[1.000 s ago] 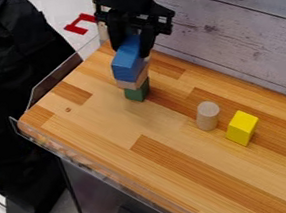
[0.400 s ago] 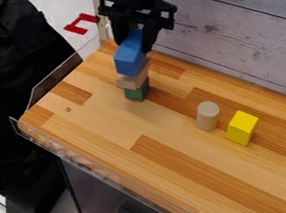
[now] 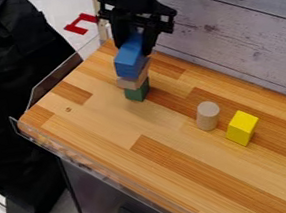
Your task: Move the blue block on the top of rectangle block
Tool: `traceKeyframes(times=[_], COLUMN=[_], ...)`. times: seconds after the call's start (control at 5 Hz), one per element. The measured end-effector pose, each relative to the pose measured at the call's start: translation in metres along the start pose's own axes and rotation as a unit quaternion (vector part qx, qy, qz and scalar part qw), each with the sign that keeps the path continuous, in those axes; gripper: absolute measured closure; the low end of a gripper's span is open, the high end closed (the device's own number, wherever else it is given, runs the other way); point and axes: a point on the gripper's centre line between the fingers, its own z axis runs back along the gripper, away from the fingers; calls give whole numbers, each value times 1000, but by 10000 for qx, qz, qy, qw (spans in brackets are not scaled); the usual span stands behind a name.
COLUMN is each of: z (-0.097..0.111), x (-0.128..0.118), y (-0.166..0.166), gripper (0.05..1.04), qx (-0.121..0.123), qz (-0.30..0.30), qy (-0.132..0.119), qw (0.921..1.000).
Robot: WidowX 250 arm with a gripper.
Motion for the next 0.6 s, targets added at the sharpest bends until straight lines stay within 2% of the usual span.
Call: traceKeyframes(times=[0.2, 0.4, 0.6], z=[0, -6, -5], x=[-1, -6, -5], y=[0, 1, 1], gripper=[448, 142, 83], qx=[-31, -36, -93], qz=[2, 72, 140], qy=[21, 242, 231], qw=[10000, 9997, 9996])
